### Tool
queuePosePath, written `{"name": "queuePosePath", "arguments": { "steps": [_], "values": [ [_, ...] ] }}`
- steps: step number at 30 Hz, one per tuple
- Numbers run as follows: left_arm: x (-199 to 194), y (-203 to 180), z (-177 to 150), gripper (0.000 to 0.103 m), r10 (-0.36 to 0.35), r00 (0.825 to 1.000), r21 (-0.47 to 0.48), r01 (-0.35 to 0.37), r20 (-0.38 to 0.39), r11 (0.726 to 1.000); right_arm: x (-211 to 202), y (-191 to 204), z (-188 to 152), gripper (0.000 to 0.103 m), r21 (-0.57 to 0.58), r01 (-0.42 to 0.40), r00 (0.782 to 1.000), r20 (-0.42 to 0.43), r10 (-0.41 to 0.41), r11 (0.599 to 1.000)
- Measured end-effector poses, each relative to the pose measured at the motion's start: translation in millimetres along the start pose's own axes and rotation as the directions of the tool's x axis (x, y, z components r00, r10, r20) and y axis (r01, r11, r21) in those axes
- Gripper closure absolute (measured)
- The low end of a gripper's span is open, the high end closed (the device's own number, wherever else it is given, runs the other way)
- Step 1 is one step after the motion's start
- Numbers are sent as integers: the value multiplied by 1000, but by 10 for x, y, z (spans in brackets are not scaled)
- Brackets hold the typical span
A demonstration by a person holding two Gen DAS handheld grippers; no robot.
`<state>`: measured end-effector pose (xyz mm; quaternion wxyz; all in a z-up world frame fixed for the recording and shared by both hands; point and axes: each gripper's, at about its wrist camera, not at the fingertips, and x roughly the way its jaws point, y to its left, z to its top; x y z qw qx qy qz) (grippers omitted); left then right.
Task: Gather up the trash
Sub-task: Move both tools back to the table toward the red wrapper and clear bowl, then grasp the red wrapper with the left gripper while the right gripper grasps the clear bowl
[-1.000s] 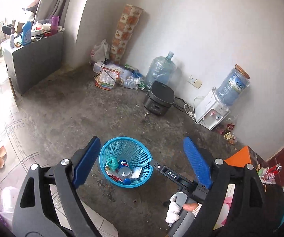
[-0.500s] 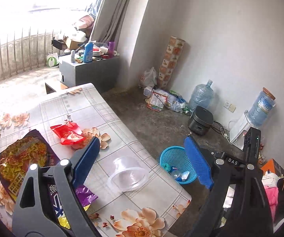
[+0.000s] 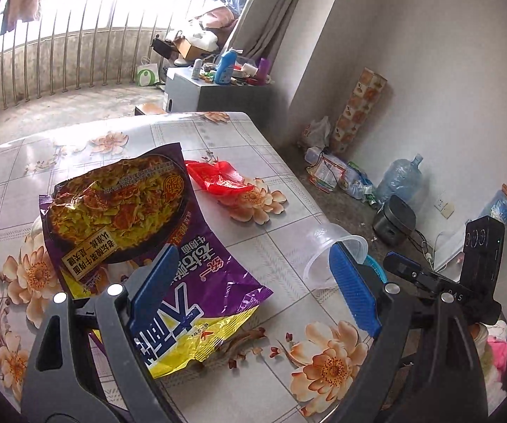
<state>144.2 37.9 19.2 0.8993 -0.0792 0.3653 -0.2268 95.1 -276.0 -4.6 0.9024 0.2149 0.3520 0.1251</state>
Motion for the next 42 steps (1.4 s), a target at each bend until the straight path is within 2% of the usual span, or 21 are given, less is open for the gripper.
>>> {"name": "queuePosePath", "arguments": {
  "steps": [6, 9, 12, 14, 17, 19, 23, 25, 29, 32, 33, 35, 37, 39, 42],
  "values": [
    [168, 17, 54, 20, -8, 1000, 23, 8, -3, 1000, 240, 118, 55, 52, -105, 76, 997, -25, -79, 992],
    [276, 11, 127, 23, -9, 1000, 44, 9, -10, 999, 290, 115, 62, 61, -111, 79, 996, -30, -83, 991],
    [404, 7, 249, 27, -7, 1000, 60, 8, -23, 998, 353, 102, 87, 75, -113, 78, 996, -34, -82, 991],
    [513, -6, 344, 29, -5, 999, 63, 8, -43, 998, 384, 90, 99, 89, -106, 73, 996, -37, -77, 992],
    [723, 2, 480, 36, 0, 996, 46, 4, -91, 999, 417, 47, 119, 96, -85, 73, 996, -35, -76, 994],
    [850, -19, 555, 41, 3, 994, 51, 3, -107, 999, 424, 4, 128, 97, -69, 77, 996, -33, -79, 995],
    [1117, -154, 686, 43, 55, 988, 173, -29, -148, 985, 438, -98, 167, 97, -15, 54, 998, -37, -55, 998],
    [1271, -260, 708, 43, 92, 978, 264, -40, -187, 964, 439, -155, 187, 97, 10, 42, 998, -36, -42, 999],
    [1570, -458, 654, 43, 199, 952, 473, -67, -235, 879, 435, -242, 197, 97, 45, 21, 999, -35, -19, 999],
    [1787, -450, 663, 44, 286, 925, 536, -114, -249, 837, 418, -284, 198, 97, 64, 6, 1000, -29, -4, 998],
    [1852, -430, 664, 49, 307, 916, 549, -121, -260, 827, 415, -295, 197, 97, 69, 4, 1000, -28, -2, 998],
    [1981, -379, 663, 57, 344, 890, 554, -132, -299, 822, 413, -326, 195, 97, 81, -2, 1000, -28, 4, 997],
    [2056, -334, 661, 72, 348, 875, 541, -123, -337, 832, 415, -346, 192, 97, 87, -6, 1000, -27, 9, 996],
    [2091, -302, 662, 79, 341, 869, 526, -115, -357, 843, 410, -358, 191, 97, 88, -7, 1000, -26, 9, 996],
    [2088, -302, 671, 87, 329, 874, 515, -109, -358, 850, 410, -377, 193, 97, 93, -13, 1000, -25, 15, 996]
  ]
}}
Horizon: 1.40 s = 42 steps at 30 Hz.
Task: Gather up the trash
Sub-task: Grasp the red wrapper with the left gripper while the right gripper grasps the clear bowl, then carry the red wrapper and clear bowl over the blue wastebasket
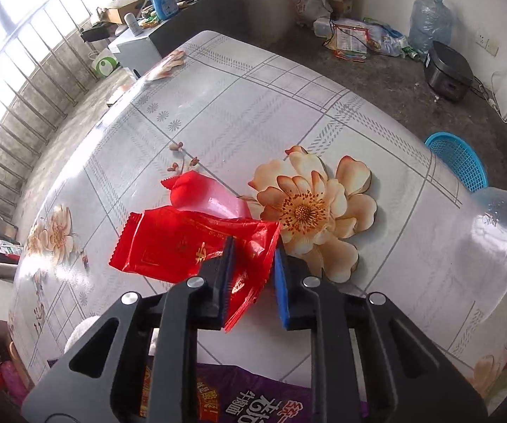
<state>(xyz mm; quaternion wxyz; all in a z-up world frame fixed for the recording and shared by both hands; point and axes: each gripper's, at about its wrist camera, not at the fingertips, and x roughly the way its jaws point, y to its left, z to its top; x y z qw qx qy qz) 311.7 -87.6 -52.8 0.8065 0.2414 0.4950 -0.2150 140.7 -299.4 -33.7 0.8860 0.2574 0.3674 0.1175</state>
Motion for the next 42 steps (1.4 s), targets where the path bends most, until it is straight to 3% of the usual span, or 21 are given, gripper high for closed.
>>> {"name": "queuePosePath", "arguments": {
  "steps": [9, 18, 23, 29, 42],
  "values": [
    [-200, -62, 39, 102, -16, 997, 0, 16, 72, 1000, -50, -43, -15, 97, 20, -10, 1000, 9, 10, 1000],
    [-704, -129, 12, 103, -87, 979, -28, 93, 182, 995, -181, -56, -20, 97, 43, -16, 1000, 19, 15, 999],
    [-1069, -211, -42, 103, -135, 959, -30, 147, 251, 989, -331, -17, -52, 97, 48, -19, 999, 45, 17, 999],
    [-1469, -394, -87, 103, -205, 920, -5, 219, 335, 976, -555, -38, -72, 97, 70, -8, 997, 83, 3, 997],
    [-1963, -945, 29, 103, -313, 859, 80, 308, 406, 948, -1259, -282, -146, 97, 140, 26, 973, 226, -58, 990]
  ]
}}
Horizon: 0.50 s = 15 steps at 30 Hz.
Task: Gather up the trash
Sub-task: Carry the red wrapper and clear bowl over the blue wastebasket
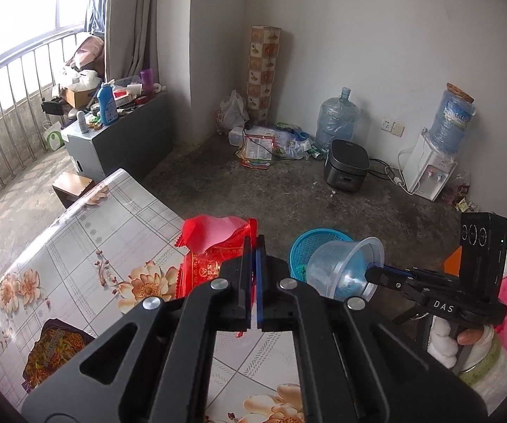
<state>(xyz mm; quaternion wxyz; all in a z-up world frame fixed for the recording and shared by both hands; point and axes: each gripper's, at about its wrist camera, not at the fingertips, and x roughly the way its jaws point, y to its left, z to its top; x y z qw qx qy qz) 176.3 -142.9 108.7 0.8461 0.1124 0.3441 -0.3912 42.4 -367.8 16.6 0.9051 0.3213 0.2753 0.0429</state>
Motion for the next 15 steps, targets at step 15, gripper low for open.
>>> {"name": "queuePosePath", "arguments": {
  "steps": [15],
  "values": [
    [1023, -974, 346, 103, -176, 980, 69, 183, -96, 981, -631, -1371, 73, 97, 305, 283, 937, 114, -330, 909]
  ]
}}
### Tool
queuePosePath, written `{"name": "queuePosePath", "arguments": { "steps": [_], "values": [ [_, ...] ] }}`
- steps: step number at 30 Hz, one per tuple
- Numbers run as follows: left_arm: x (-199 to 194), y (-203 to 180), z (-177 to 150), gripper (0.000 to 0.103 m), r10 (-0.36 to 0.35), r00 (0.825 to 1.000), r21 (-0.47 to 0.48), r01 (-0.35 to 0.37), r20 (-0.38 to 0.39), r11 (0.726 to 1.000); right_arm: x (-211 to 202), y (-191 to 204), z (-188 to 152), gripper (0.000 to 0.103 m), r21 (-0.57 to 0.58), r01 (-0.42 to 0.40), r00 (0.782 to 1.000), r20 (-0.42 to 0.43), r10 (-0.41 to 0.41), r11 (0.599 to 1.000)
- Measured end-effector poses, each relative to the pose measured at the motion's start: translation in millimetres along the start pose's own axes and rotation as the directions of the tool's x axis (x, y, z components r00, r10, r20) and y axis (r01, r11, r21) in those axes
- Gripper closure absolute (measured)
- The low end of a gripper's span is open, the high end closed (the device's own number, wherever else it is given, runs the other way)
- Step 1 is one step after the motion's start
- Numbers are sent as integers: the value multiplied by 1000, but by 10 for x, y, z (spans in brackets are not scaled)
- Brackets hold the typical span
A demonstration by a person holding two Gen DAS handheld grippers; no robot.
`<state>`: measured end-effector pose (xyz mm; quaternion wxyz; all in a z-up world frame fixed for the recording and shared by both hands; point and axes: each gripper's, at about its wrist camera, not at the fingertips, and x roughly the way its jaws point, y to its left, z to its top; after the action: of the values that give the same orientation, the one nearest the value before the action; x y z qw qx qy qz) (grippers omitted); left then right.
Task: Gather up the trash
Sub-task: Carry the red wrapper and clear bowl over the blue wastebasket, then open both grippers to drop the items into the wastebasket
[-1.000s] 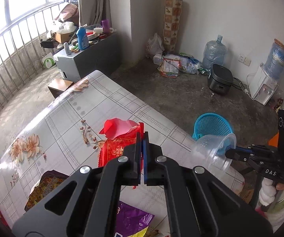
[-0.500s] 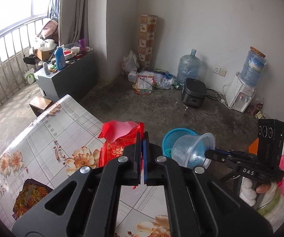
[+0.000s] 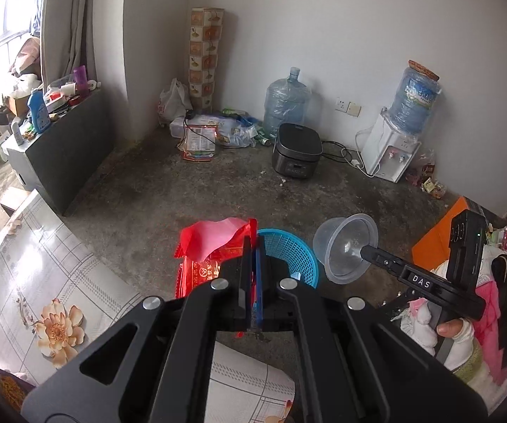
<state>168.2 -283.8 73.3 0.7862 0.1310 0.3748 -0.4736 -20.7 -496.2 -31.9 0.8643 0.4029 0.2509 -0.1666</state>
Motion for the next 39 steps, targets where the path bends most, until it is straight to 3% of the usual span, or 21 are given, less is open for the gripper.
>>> {"name": "queuePosePath", "arguments": {
  "steps": [5, 9, 14, 15, 16, 18, 19, 21, 26, 33, 39],
  "values": [
    [825, -124, 79, 103, -71, 990, -19, 69, -118, 997, 415, -510, -56, 97, 140, 144, 988, -83, -133, 980],
    [1512, -240, 79, 103, -105, 970, -20, 103, -221, 994, 818, -853, -71, 97, 201, 230, 968, -147, -203, 952],
    [2295, -429, 29, 101, -64, 953, 54, 83, -298, 995, 1381, -1263, 26, 96, 241, 346, 930, -215, -297, 907],
    [2438, -450, 19, 94, -68, 947, 55, 89, -313, 995, 1508, -1350, 47, 96, 246, 357, 924, -233, -303, 901],
    [2585, -462, 8, 79, -75, 941, 51, 97, -331, 994, 1636, -1444, 60, 95, 250, 365, 919, -249, -305, 897],
    [2806, -455, -29, 55, -62, 935, 47, 83, -348, 995, 1879, -1637, 57, 85, 263, 397, 900, -300, -317, 879],
    [2875, -456, -43, 54, -61, 935, 46, 82, -350, 996, 1955, -1717, 44, 75, 277, 411, 893, -316, -321, 869],
    [2943, -439, -60, 52, -64, 929, 32, 81, -364, 996, 2005, -1794, 16, 71, 289, 431, 886, -313, -341, 855],
    [2734, -394, -22, 47, -66, 945, 27, 79, -320, 997, 1844, -1698, -35, 65, 283, 408, 904, -259, -341, 868],
    [1798, -396, 93, 37, -57, 985, 59, 68, -165, 996, 1319, -1161, 4, 61, 210, 356, 933, -132, -334, 911],
    [637, -233, -28, 28, -7, 999, 102, 10, -32, 995, 822, -271, 16, 34, -17, 295, 955, 23, -295, 955]
  ]
}}
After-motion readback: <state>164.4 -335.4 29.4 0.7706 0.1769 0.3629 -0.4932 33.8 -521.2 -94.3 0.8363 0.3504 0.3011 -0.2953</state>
